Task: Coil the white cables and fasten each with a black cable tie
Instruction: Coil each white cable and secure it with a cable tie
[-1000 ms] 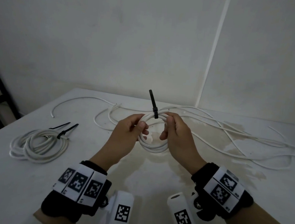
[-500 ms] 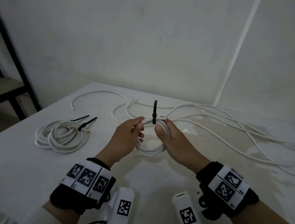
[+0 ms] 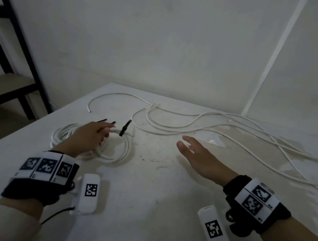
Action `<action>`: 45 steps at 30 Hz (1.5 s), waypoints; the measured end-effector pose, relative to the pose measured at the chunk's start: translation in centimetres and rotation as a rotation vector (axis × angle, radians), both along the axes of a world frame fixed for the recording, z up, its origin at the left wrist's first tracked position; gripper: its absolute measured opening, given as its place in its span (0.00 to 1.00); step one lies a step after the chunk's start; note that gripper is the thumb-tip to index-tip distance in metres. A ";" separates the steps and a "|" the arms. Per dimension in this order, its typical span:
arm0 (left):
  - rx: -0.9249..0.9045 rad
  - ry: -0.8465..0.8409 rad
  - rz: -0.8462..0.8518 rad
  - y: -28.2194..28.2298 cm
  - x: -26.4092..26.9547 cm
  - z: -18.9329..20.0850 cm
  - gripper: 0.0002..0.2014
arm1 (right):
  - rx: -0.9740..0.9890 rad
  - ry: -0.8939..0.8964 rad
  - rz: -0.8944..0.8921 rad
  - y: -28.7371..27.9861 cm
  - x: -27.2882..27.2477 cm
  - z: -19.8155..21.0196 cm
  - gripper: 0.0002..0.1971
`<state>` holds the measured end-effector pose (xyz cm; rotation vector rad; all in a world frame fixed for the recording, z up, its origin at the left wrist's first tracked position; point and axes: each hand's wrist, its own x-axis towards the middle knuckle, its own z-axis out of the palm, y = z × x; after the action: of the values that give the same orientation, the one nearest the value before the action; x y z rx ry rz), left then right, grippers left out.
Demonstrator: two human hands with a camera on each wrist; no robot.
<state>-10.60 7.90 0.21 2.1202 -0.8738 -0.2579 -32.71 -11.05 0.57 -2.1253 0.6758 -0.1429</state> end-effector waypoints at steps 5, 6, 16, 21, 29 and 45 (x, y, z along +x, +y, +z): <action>0.217 -0.114 0.043 0.9 2.0 0.0 0.13 | -0.071 0.015 0.001 -0.3 0.3 0.2 0.31; 0.243 -0.131 0.056 0.9 2.0 0.1 0.12 | -0.079 0.018 -0.001 -0.5 0.3 0.1 0.31; 0.357 -0.223 0.197 0.5 1.2 1.1 0.12 | -0.123 0.070 -0.037 -2.2 -0.5 -0.9 0.31; 0.399 -0.305 0.213 -0.1 0.3 2.0 0.11 | -0.159 0.108 -0.045 -3.4 -0.3 -1.1 0.32; 0.361 -0.443 0.073 -4.2 -2.4 2.9 0.11 | -0.191 0.166 -0.060 -5.4 0.5 -2.0 0.32; 0.627 -0.389 -0.208 -17.1 -4.4 -1.0 0.20 | -0.336 0.265 0.002 -9.9 1.2 -2.0 0.24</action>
<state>-15.04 -9.18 -0.77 2.7144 -1.3828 -0.2525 -31.48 -20.99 -1.44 -2.4952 0.8521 0.0313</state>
